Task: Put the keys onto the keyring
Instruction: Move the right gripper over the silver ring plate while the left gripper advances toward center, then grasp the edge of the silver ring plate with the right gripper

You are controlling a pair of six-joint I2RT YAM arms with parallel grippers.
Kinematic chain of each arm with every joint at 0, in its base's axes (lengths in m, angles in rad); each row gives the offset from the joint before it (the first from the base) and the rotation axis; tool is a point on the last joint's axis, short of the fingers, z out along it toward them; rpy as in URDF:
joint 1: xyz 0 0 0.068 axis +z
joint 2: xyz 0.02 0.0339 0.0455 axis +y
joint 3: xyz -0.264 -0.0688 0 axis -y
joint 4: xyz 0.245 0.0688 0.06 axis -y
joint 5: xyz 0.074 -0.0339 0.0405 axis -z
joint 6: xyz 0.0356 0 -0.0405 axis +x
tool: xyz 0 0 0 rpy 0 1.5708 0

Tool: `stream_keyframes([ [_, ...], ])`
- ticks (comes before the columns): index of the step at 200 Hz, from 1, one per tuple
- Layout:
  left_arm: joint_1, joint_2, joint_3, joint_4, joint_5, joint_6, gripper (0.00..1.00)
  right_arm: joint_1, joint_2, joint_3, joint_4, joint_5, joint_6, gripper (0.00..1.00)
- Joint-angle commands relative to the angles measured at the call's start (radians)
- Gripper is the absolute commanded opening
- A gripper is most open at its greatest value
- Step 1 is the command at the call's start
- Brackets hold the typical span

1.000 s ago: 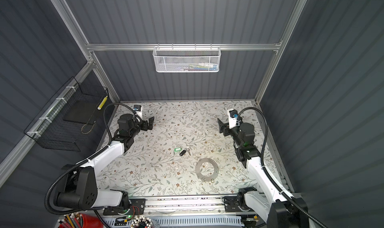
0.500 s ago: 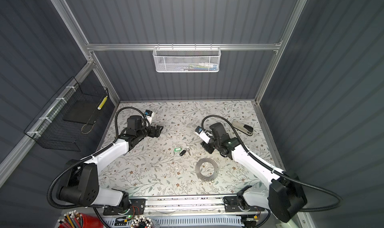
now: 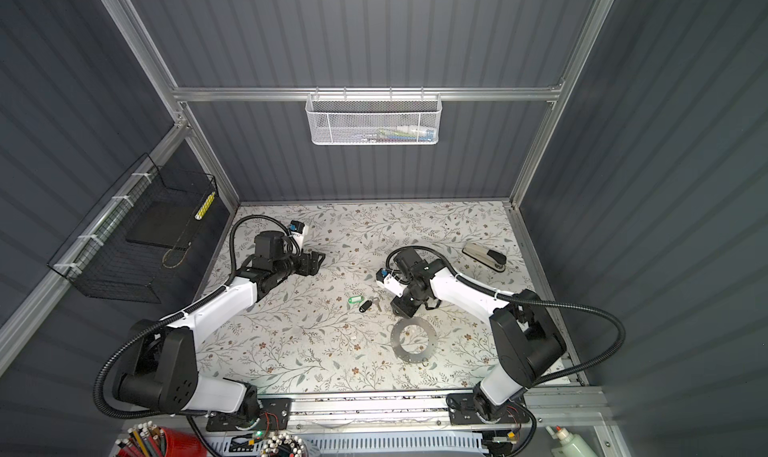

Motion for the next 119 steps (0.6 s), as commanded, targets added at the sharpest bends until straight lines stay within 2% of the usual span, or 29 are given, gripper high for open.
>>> stream_keyframes([
  [1, -0.002, 0.005, 0.032, -0.019, 0.002, -0.018, 0.81, 0.006, 0.015, 0.000, -0.042, 0.021, 0.031, 0.38],
  [30, -0.002, 0.010, 0.037, -0.019, 0.015, -0.022, 0.78, 0.009, 0.031, -0.021, -0.019, 0.016, 0.041, 0.35],
  [50, -0.002, 0.014, 0.039, -0.021, 0.026, -0.022, 0.74, 0.020, 0.053, -0.021, -0.015, 0.014, 0.048, 0.24],
  [67, -0.002, 0.011, 0.038, -0.021, 0.025, -0.021, 0.73, 0.029, 0.071, -0.022, -0.015, 0.010, 0.047, 0.20],
  [119, -0.002, 0.014, 0.040, -0.022, 0.033, -0.022, 0.71, 0.037, 0.101, -0.022, -0.005, 0.028, 0.063, 0.19],
])
